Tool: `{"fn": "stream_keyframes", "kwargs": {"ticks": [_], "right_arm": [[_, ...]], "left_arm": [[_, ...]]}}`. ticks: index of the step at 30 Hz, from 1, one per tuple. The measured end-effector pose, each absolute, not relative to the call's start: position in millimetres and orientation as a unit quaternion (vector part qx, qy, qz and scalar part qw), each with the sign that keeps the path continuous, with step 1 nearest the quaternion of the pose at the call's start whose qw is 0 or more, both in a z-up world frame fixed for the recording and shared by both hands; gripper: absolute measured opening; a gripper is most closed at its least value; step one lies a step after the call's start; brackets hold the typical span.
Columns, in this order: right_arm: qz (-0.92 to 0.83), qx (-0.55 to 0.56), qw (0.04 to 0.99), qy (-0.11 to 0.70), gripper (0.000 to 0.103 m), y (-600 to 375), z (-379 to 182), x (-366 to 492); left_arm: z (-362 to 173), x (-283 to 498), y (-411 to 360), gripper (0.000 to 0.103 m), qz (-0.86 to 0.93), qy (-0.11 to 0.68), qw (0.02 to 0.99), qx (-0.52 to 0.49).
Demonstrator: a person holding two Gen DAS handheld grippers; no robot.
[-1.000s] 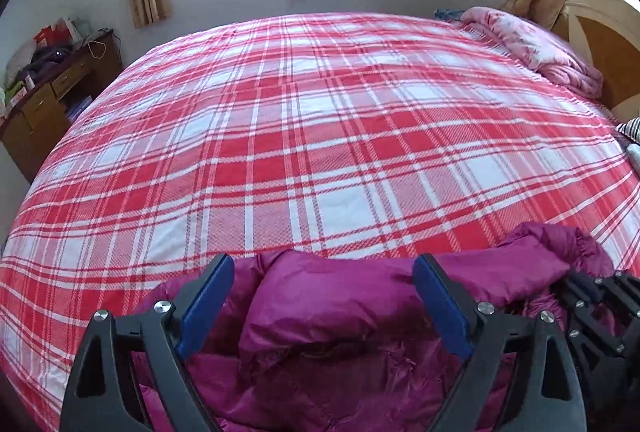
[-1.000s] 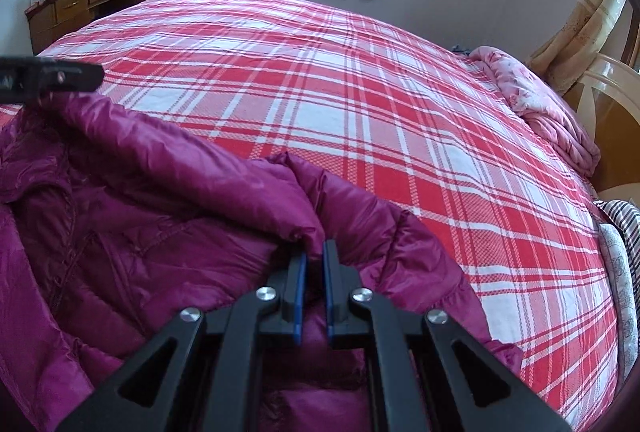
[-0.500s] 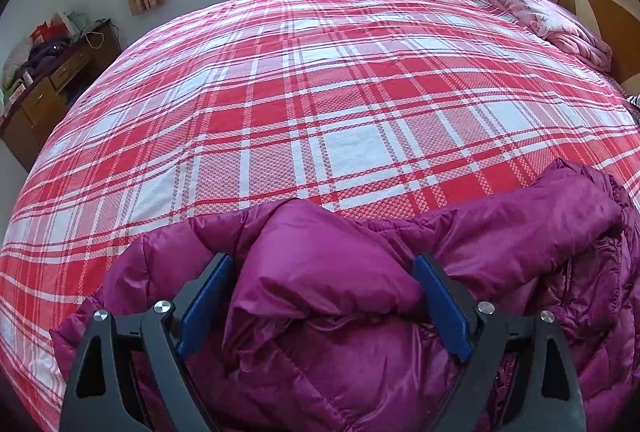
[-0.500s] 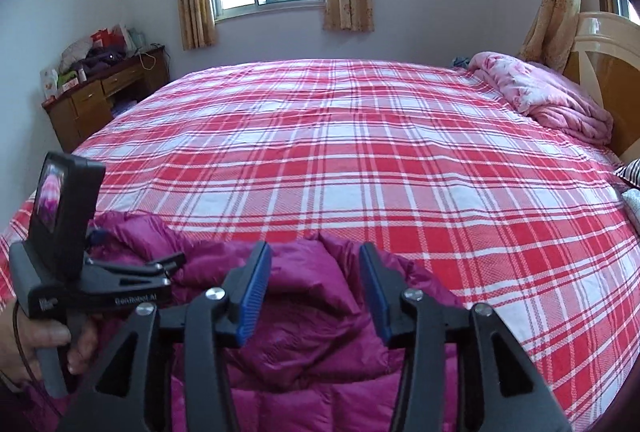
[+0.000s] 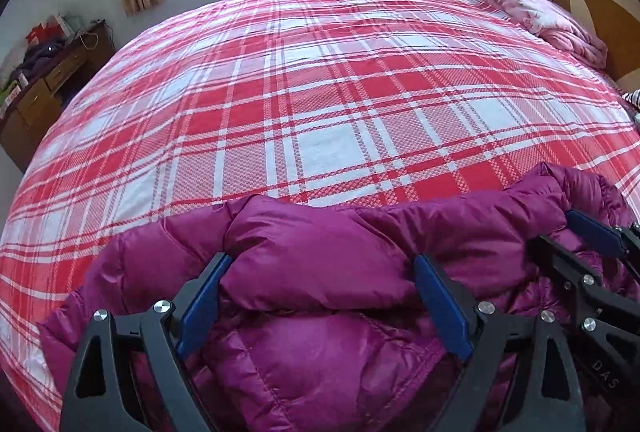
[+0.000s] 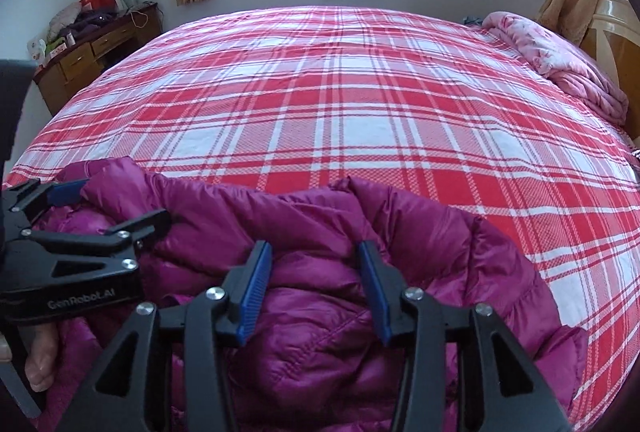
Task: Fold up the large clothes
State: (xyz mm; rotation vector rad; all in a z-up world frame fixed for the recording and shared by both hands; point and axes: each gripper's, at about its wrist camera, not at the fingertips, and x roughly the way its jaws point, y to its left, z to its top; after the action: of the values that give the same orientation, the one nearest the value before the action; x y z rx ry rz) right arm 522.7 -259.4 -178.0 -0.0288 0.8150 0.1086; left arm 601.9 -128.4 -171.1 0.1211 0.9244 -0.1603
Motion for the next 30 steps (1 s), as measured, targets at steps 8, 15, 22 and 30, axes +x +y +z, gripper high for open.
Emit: {"fn": "stream_keyframes", "kwargs": {"ticks": [8, 15, 22, 30], "right_arm": [[0.048, -0.025, 0.914, 0.402, 0.05, -256, -184, 525], [0.039, -0.043, 0.912, 0.406, 0.051, -251, -187, 525], [0.033, -0.05, 0.911, 0.409, 0.052, -248, -188, 527], [0.031, -0.053, 0.91, 0.41, 0.052, -248, -188, 528]], "left_arm": [[-179, 604, -127, 0.098, -0.07, 0.449, 0.889, 0.052], [-181, 606, -127, 0.101, -0.067, 0.451, 0.888, 0.053], [-183, 607, -128, 0.102, -0.063, 0.45, 0.889, 0.058], [-183, 607, -129, 0.102, -0.063, 0.449, 0.889, 0.058]]}}
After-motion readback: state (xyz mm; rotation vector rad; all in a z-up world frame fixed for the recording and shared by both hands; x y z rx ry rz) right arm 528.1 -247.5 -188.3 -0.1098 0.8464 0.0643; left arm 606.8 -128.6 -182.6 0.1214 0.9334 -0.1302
